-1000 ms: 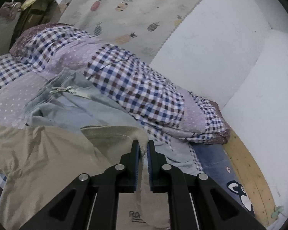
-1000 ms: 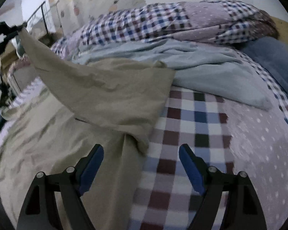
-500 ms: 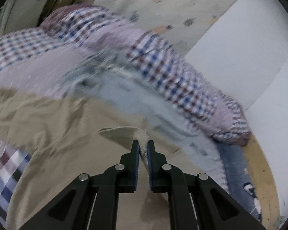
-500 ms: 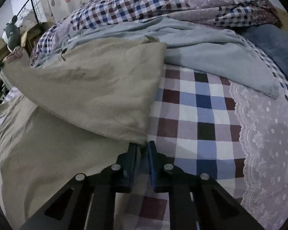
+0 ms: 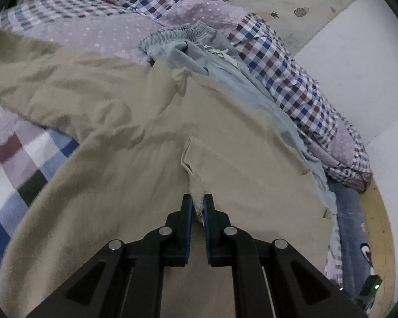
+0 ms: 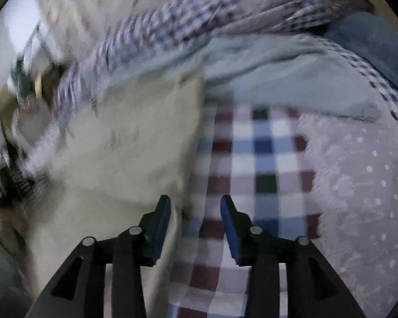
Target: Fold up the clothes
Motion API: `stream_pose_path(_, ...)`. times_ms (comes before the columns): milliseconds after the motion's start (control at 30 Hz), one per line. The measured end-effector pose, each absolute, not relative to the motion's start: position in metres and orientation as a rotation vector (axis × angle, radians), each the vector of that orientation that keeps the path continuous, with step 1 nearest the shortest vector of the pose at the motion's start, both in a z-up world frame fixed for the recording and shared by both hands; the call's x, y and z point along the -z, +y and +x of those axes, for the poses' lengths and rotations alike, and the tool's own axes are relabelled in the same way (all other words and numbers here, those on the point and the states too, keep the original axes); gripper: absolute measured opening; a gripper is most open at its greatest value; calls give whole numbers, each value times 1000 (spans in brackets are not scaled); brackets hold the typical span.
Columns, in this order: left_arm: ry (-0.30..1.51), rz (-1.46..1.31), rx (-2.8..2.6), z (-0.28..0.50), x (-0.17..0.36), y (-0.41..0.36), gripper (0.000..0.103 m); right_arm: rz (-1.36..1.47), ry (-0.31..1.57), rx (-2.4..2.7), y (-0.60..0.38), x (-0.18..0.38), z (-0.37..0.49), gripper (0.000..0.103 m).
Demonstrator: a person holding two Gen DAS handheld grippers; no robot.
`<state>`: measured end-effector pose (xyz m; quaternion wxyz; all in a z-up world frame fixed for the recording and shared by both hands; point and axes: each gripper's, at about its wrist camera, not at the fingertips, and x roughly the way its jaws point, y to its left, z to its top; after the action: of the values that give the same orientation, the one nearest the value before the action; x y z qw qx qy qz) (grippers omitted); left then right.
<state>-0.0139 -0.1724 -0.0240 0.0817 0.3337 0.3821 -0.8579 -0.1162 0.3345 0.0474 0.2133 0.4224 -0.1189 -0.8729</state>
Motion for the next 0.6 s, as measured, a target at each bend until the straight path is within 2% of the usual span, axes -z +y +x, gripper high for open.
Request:
stream_pose_path(100, 1211, 972, 2592, -10, 34, -178, 8, 1116, -383, 2452, 334, -79, -145, 53)
stream_pose_path(200, 1275, 958, 2597, -13, 39, -183, 7, 1084, -292, 2474, 308, -106, -185, 54)
stream_pose_path(300, 1234, 941, 2624, -14, 39, -179, 7, 1156, -201, 2472, 272, -115, -232, 54)
stream_pose_path(433, 1210, 949, 2628, -17, 40, -178, 7, 1326, -67, 2462, 229, -96, -285, 54)
stream_pose_path(600, 1210, 962, 2628, -21, 41, -179, 7, 1465, 83, 2446, 215, -68, -311, 54)
